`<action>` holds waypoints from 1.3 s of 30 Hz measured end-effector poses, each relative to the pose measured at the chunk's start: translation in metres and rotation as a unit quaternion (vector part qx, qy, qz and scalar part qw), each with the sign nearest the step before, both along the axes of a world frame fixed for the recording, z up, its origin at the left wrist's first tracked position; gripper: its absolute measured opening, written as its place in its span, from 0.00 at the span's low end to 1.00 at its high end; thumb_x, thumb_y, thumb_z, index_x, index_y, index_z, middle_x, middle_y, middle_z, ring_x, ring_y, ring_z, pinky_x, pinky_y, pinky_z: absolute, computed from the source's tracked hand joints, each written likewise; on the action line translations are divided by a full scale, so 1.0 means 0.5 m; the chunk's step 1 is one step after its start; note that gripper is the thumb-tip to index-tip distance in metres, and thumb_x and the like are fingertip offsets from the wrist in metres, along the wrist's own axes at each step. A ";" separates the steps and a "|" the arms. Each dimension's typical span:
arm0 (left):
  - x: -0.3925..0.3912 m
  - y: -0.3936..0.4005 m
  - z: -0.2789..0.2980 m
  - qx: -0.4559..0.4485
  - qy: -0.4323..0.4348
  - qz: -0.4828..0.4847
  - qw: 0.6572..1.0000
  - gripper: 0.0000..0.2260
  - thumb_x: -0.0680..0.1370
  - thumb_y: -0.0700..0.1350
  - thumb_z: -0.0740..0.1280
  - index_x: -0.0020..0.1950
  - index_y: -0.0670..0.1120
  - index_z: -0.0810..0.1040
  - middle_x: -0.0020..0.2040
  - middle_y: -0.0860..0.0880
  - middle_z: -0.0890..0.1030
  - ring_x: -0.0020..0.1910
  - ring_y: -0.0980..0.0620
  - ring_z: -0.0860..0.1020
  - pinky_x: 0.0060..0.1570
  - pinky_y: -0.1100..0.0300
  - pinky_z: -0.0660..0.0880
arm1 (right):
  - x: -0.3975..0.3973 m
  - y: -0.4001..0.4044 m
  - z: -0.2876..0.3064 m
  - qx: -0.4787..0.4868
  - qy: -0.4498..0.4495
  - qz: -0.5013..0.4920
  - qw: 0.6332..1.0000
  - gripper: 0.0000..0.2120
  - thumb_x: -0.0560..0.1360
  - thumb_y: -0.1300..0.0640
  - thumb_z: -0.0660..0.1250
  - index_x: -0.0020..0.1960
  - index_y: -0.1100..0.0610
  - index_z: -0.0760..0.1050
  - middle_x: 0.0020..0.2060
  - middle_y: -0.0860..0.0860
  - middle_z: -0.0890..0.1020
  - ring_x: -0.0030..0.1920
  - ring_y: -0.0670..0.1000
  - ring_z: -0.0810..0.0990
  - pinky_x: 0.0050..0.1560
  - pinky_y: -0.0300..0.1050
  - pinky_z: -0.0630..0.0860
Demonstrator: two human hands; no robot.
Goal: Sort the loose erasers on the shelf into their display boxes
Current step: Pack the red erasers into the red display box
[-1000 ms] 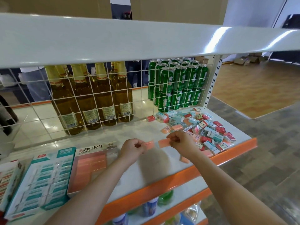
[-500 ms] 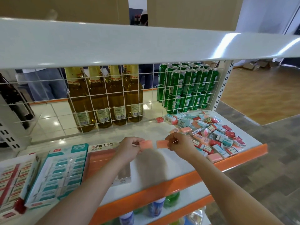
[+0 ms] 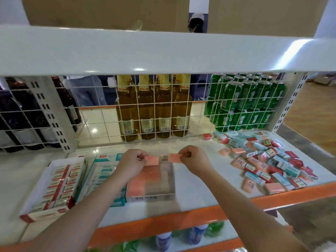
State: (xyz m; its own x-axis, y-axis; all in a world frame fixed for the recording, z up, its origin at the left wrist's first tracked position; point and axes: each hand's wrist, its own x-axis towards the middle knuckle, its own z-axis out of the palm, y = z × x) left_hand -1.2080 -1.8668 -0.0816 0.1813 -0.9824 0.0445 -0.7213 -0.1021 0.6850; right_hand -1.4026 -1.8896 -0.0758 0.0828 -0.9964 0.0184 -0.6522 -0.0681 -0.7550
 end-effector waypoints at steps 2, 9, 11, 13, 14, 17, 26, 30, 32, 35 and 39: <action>0.021 0.008 -0.008 0.004 -0.020 0.000 1.000 0.11 0.76 0.38 0.65 0.56 0.47 0.80 0.58 0.48 0.79 0.51 0.53 0.76 0.46 0.65 0.73 | 0.026 -0.001 -0.006 0.001 0.017 0.018 1.000 0.10 0.74 0.64 0.62 0.53 0.58 0.79 0.49 0.52 0.80 0.46 0.47 0.74 0.44 0.37 0.68; 0.042 0.017 -0.035 0.004 -0.079 0.015 0.997 0.11 0.78 0.39 0.62 0.58 0.47 0.77 0.58 0.49 0.78 0.53 0.54 0.75 0.47 0.66 0.68 | 0.100 -0.003 -0.030 0.003 0.068 0.050 0.996 0.11 0.73 0.65 0.60 0.53 0.58 0.77 0.51 0.53 0.80 0.52 0.52 0.77 0.44 0.37 0.68; 0.041 0.014 -0.039 -0.002 -0.087 0.026 0.996 0.12 0.78 0.40 0.62 0.60 0.47 0.76 0.58 0.48 0.78 0.54 0.52 0.76 0.49 0.64 0.70 | 0.114 -0.004 -0.036 0.005 0.077 0.045 0.996 0.12 0.74 0.64 0.59 0.53 0.57 0.76 0.51 0.53 0.80 0.51 0.52 0.76 0.43 0.37 0.67; 0.041 0.011 -0.042 -0.010 -0.089 0.036 0.995 0.12 0.78 0.41 0.61 0.61 0.47 0.75 0.57 0.48 0.79 0.54 0.51 0.77 0.48 0.62 0.71 | 0.123 -0.005 -0.042 0.006 0.089 0.041 0.995 0.13 0.74 0.64 0.58 0.55 0.57 0.75 0.52 0.53 0.79 0.52 0.53 0.76 0.43 0.38 0.67; 0.040 0.010 -0.042 -0.015 -0.093 0.039 0.995 0.11 0.78 0.41 0.61 0.60 0.47 0.75 0.57 0.48 0.79 0.53 0.51 0.77 0.48 0.62 0.72 | 0.126 -0.005 -0.045 0.007 0.093 0.041 0.995 0.13 0.74 0.65 0.58 0.56 0.57 0.74 0.52 0.53 0.79 0.52 0.53 0.76 0.43 0.38 0.68; 0.036 0.011 -0.044 -0.027 -0.127 0.036 0.991 0.10 0.78 0.43 0.63 0.58 0.48 0.76 0.57 0.49 0.78 0.53 0.52 0.77 0.50 0.62 0.73 | 0.129 -0.008 -0.048 0.002 0.115 0.058 0.992 0.14 0.73 0.65 0.60 0.57 0.57 0.74 0.53 0.54 0.78 0.52 0.54 0.76 0.44 0.39 0.68; 0.045 0.009 -0.045 -0.014 -0.286 -0.100 0.953 0.15 0.77 0.46 0.63 0.64 0.48 0.74 0.61 0.50 0.72 0.62 0.50 0.70 0.63 0.57 0.68 | 0.137 -0.010 -0.053 -0.055 0.238 0.144 0.959 0.10 0.74 0.62 0.59 0.53 0.60 0.76 0.52 0.55 0.74 0.50 0.56 0.76 0.48 0.43 0.72; 0.050 -0.003 -0.041 -0.019 -0.290 -0.118 0.950 0.20 0.77 0.46 0.63 0.69 0.49 0.69 0.67 0.51 0.68 0.66 0.51 0.68 0.65 0.57 0.66 | 0.137 -0.010 -0.053 -0.110 0.265 0.146 0.947 0.13 0.74 0.61 0.61 0.58 0.56 0.75 0.55 0.53 0.73 0.56 0.53 0.73 0.51 0.44 0.73; 0.054 -0.007 -0.038 0.005 -0.280 -0.132 0.951 0.19 0.77 0.47 0.63 0.68 0.48 0.70 0.65 0.51 0.70 0.63 0.51 0.70 0.63 0.57 0.69 | 0.134 -0.011 -0.054 -0.128 0.275 0.146 0.942 0.15 0.74 0.59 0.63 0.60 0.54 0.73 0.57 0.52 0.71 0.58 0.52 0.71 0.54 0.43 0.72; 0.054 -0.009 -0.037 0.014 -0.283 -0.139 0.949 0.17 0.77 0.48 0.63 0.66 0.48 0.72 0.62 0.51 0.72 0.59 0.52 0.73 0.58 0.57 0.72 | 0.127 -0.015 -0.051 -0.117 0.270 0.140 0.945 0.16 0.73 0.56 0.65 0.60 0.54 0.72 0.58 0.51 0.72 0.59 0.51 0.70 0.53 0.43 0.71; 0.049 -0.007 -0.041 0.002 -0.279 -0.125 0.952 0.15 0.78 0.48 0.63 0.64 0.49 0.74 0.60 0.52 0.72 0.58 0.52 0.74 0.57 0.58 0.73 | 0.123 -0.016 -0.054 -0.127 0.273 0.141 0.943 0.16 0.73 0.53 0.65 0.59 0.55 0.72 0.57 0.52 0.72 0.58 0.52 0.70 0.53 0.43 0.71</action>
